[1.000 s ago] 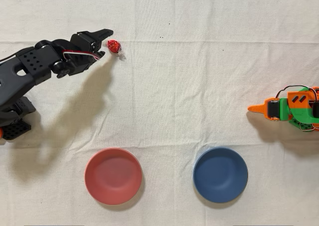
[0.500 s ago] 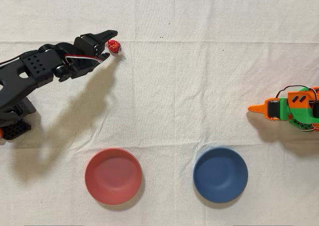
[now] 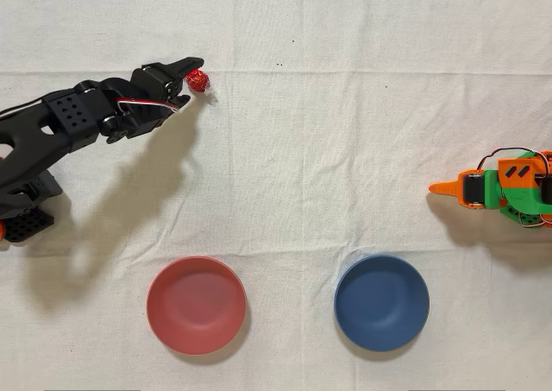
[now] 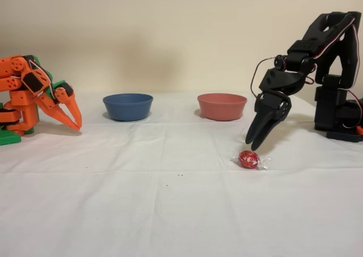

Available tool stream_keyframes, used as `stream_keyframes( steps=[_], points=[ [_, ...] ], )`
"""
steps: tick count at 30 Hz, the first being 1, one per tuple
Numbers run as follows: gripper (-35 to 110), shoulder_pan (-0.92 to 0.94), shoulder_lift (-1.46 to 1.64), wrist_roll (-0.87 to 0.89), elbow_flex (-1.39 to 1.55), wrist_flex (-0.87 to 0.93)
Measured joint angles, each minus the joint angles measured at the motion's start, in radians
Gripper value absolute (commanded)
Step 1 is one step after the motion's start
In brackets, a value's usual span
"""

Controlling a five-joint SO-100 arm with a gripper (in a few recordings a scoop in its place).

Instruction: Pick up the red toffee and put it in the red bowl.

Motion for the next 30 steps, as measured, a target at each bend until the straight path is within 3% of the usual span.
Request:
stream_keyframes(
  steps=[21,30],
  points=[
    [29,0.000,-0.109,-0.002,-0.015,-0.063],
    [22,-0.002,-0.158,-0.002,-0.058,-0.084]
  ],
)
